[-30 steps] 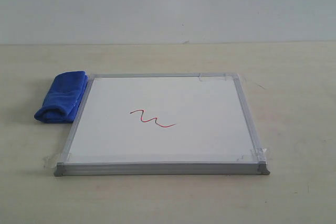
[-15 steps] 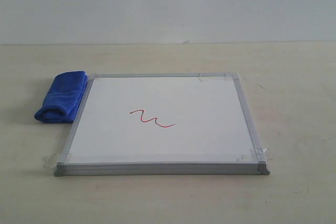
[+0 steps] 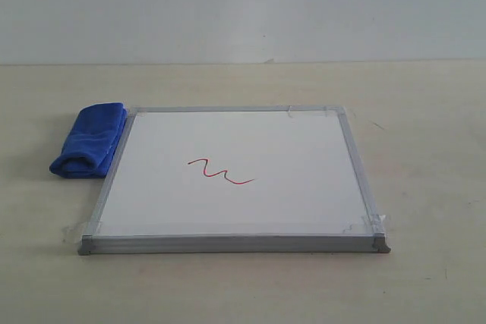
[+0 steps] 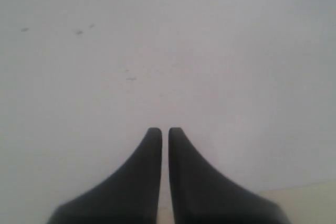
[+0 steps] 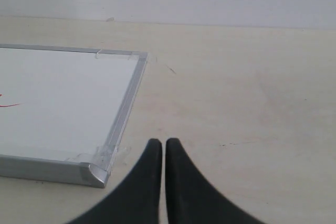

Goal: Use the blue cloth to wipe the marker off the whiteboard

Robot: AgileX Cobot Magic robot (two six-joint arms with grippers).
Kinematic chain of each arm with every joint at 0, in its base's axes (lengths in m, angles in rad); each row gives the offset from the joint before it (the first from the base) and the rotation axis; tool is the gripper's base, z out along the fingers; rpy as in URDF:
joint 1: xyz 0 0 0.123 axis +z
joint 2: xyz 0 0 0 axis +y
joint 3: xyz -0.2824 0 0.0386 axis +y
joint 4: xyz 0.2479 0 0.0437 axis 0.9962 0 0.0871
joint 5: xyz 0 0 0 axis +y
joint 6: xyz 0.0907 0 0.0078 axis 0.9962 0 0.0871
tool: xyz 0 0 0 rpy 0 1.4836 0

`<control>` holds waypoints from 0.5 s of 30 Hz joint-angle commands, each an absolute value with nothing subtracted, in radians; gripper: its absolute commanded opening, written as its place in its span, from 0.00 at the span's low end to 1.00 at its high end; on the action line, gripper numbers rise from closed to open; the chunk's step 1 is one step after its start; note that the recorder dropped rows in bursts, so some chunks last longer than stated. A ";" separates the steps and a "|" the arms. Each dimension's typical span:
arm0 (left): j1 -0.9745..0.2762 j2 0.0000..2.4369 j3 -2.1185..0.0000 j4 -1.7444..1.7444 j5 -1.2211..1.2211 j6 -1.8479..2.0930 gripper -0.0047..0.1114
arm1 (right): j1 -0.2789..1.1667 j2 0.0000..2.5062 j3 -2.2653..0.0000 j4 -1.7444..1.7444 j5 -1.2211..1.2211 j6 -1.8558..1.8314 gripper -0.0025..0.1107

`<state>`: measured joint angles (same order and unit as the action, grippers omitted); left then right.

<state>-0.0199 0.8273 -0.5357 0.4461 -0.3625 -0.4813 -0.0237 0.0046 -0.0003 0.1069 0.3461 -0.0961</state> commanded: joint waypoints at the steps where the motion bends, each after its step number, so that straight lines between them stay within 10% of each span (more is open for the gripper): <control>1: -0.022 1.020 -0.686 0.811 -0.607 -0.847 0.08 | -0.026 0.000 0.000 0.098 0.341 -0.103 0.02; 15: -0.022 1.422 -1.175 1.264 -0.277 -1.154 0.08 | -0.026 0.000 0.000 0.098 0.341 -0.103 0.02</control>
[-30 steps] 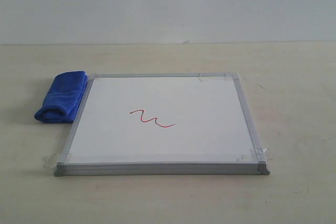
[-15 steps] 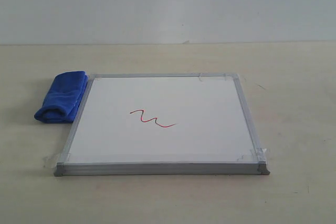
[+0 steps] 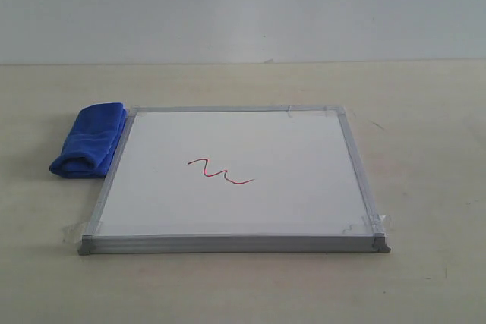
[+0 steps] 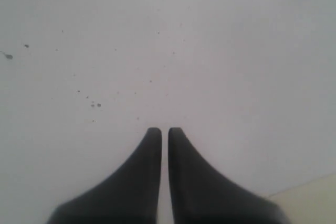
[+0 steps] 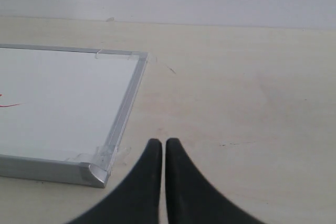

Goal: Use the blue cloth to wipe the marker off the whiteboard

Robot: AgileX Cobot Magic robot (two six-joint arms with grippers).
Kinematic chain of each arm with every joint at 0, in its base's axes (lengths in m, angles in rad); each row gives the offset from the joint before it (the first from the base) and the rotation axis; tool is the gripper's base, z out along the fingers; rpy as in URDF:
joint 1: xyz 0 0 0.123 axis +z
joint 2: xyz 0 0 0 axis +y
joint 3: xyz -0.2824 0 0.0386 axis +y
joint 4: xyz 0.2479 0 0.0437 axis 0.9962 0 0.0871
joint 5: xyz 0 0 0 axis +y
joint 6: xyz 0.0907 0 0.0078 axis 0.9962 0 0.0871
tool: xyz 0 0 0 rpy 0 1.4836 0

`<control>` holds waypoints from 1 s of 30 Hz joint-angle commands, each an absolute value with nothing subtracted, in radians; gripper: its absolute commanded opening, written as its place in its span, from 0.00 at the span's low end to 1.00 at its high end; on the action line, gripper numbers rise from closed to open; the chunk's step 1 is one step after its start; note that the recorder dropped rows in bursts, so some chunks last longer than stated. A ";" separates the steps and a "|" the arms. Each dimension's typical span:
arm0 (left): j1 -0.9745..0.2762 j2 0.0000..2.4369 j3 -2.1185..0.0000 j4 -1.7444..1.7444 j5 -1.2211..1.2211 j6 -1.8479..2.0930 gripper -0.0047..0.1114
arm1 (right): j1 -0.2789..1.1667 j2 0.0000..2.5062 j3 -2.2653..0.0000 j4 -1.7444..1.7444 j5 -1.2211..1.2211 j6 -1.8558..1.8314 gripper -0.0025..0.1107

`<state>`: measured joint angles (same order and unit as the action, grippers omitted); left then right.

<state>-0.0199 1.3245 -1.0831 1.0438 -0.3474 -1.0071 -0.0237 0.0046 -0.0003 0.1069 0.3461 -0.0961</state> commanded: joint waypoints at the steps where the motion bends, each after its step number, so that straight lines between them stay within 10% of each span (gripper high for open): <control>1: -0.022 1.450 -1.197 1.356 -0.275 -1.220 0.08 | -0.026 0.000 0.000 0.098 0.341 -0.103 0.02; 15: -0.022 1.660 -1.235 1.744 -0.186 -1.869 0.08 | -0.026 0.000 0.000 0.098 0.341 -0.103 0.02; 30: -0.022 1.803 -1.233 1.744 -0.406 -1.448 0.08 | -0.026 0.000 0.000 0.098 0.341 -0.103 0.02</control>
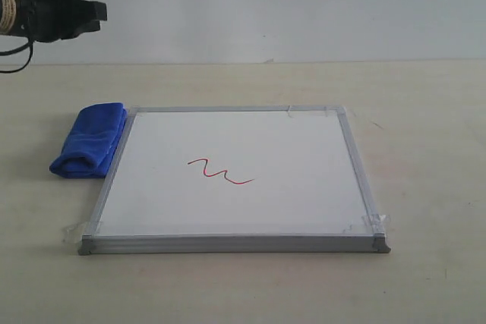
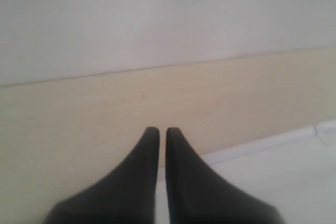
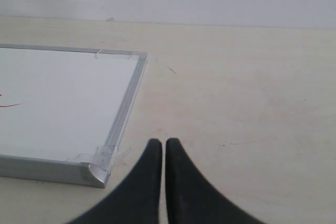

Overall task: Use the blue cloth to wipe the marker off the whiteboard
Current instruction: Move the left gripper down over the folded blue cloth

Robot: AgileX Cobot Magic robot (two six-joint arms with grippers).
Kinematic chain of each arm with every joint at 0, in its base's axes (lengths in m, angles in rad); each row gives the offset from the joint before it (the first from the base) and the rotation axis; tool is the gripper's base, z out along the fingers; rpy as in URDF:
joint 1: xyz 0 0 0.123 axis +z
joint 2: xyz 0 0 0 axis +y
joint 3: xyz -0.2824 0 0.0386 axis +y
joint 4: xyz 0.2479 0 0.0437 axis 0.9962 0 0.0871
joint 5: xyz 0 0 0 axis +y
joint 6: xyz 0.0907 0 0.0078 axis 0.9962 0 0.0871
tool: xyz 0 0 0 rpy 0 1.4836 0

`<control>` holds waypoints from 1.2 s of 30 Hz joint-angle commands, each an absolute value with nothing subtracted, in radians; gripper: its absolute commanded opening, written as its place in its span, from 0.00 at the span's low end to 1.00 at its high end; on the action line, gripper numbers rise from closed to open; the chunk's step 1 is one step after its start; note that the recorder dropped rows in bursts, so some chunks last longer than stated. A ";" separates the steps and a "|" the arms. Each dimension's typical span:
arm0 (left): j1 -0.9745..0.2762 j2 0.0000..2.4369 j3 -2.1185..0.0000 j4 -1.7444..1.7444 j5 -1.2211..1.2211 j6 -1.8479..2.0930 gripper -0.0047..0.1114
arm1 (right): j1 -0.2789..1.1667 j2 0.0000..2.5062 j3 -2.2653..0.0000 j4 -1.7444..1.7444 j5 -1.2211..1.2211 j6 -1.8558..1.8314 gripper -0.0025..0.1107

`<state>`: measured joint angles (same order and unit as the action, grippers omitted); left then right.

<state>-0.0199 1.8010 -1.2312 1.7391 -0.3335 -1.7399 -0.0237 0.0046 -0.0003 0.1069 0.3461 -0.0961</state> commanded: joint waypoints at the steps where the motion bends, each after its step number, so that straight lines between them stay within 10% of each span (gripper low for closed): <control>1: -0.022 1.796 -1.233 1.744 -0.430 -1.348 0.08 | -0.026 0.000 0.000 0.098 0.341 -0.103 0.02; 8: -0.029 1.700 -1.233 1.744 -0.499 -0.476 0.08 | -0.026 0.000 0.000 0.098 0.341 -0.103 0.02; 13: -0.139 1.638 -1.239 1.531 0.360 -0.811 0.08 | -0.026 0.000 0.000 0.098 0.341 -0.103 0.02; 24: -0.140 1.665 -1.301 0.124 0.448 -0.023 0.08 | -0.026 0.000 0.000 0.098 0.341 -0.103 0.02; 36: -0.051 1.929 -1.545 -0.077 0.825 0.128 0.08 | -0.026 0.000 0.000 0.098 0.341 -0.103 0.02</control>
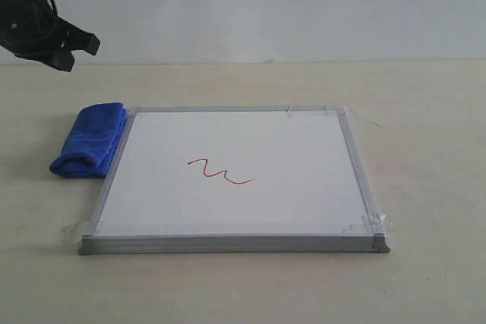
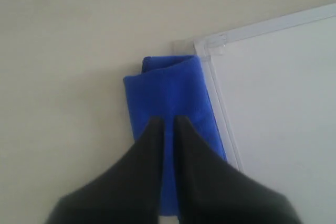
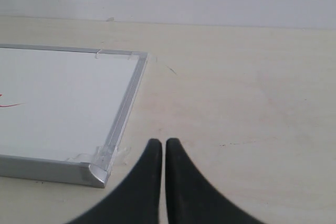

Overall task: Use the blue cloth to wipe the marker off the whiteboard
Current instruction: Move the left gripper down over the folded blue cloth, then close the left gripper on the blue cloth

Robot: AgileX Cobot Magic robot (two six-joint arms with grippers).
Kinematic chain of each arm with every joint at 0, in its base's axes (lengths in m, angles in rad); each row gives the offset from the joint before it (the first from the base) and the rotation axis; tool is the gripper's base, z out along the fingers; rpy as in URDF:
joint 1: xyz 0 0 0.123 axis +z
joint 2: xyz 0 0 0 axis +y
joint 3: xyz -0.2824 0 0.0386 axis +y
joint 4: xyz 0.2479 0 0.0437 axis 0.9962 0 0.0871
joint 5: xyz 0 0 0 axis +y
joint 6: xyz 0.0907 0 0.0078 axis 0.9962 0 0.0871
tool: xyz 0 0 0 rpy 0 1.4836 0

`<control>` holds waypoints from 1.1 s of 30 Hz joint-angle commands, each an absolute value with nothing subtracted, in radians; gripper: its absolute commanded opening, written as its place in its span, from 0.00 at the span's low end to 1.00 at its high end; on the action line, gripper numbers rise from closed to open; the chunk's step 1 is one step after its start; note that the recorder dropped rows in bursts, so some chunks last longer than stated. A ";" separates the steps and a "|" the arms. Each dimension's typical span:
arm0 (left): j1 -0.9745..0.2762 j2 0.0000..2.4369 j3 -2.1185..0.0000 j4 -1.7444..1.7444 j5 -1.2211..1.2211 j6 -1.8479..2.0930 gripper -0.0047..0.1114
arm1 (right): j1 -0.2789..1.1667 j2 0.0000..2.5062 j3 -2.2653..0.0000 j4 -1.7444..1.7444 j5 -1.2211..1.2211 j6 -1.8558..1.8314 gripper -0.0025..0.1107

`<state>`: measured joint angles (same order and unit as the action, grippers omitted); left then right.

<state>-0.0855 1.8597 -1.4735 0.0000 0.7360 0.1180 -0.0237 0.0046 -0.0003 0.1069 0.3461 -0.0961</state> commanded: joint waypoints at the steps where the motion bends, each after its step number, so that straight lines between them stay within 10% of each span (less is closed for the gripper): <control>1: -0.042 1.947 -1.568 -0.099 0.848 0.132 0.08 | -0.026 0.000 0.000 0.098 0.341 -0.103 0.02; 12: 0.012 2.097 -1.659 -0.297 0.974 0.255 0.09 | -0.026 0.000 0.000 0.098 0.345 -0.103 0.02; 22: 0.012 2.140 -1.659 -0.246 0.975 0.233 0.63 | -0.026 0.000 0.000 0.098 0.345 -0.103 0.02; 33: 0.012 2.197 -1.659 -0.247 0.924 0.206 0.63 | -0.026 0.000 0.000 0.098 0.345 -0.103 0.02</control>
<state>0.0103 2.1767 -1.6537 -0.2499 0.9310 0.2296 -0.0237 0.0046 -0.0003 0.1069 0.3461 -0.0961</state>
